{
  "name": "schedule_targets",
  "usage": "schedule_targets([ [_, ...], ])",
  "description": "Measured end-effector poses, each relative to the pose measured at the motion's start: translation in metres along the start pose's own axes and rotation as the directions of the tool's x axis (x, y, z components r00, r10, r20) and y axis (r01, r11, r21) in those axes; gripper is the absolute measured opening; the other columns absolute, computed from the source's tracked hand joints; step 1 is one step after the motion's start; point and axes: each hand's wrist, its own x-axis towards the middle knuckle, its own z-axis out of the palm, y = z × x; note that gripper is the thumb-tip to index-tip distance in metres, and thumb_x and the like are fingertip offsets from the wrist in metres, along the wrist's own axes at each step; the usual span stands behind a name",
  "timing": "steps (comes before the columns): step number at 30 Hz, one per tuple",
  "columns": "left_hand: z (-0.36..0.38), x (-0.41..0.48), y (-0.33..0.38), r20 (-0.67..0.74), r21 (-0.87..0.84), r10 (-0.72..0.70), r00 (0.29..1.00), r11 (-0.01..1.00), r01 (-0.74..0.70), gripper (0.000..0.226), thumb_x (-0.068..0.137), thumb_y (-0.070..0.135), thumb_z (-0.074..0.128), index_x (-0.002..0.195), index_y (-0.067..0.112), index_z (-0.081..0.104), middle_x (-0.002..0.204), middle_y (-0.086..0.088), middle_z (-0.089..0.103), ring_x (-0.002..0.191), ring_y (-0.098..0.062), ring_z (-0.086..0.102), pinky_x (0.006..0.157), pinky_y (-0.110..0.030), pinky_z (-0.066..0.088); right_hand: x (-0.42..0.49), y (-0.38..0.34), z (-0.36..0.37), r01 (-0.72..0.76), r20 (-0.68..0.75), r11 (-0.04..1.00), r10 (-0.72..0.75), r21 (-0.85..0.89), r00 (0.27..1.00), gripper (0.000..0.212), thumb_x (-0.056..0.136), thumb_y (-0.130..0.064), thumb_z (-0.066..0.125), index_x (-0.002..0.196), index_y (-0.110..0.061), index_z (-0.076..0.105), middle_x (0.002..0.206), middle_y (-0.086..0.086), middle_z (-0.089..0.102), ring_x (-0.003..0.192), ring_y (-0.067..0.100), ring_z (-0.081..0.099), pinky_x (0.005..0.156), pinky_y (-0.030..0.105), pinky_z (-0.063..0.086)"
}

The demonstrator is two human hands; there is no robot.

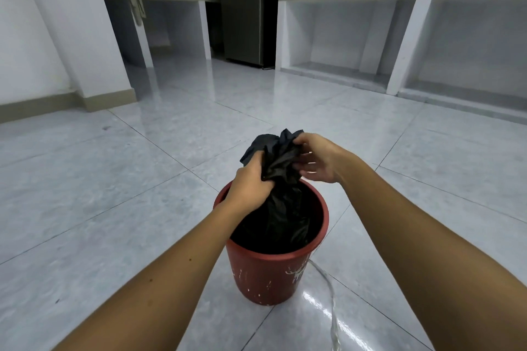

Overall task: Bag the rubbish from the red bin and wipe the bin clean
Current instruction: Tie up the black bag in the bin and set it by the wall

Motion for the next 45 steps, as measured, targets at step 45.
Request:
schedule_targets([
  [45,0.010,0.013,-0.027,-0.181,-0.167,-0.003,0.984,0.986,-0.028,0.015,0.078,0.027,0.063,0.086,0.031,0.051,0.073,0.008,0.067,0.063,-0.002,0.062,0.060,-0.014,0.049,0.037,0.020,-0.016,0.329,0.141,0.941,-0.336,0.072,0.931,0.019,0.093,0.005,0.054,0.094,-0.006,0.070,0.088,0.008,0.071,0.077,0.016,0.068,0.067,0.020,0.059],
])
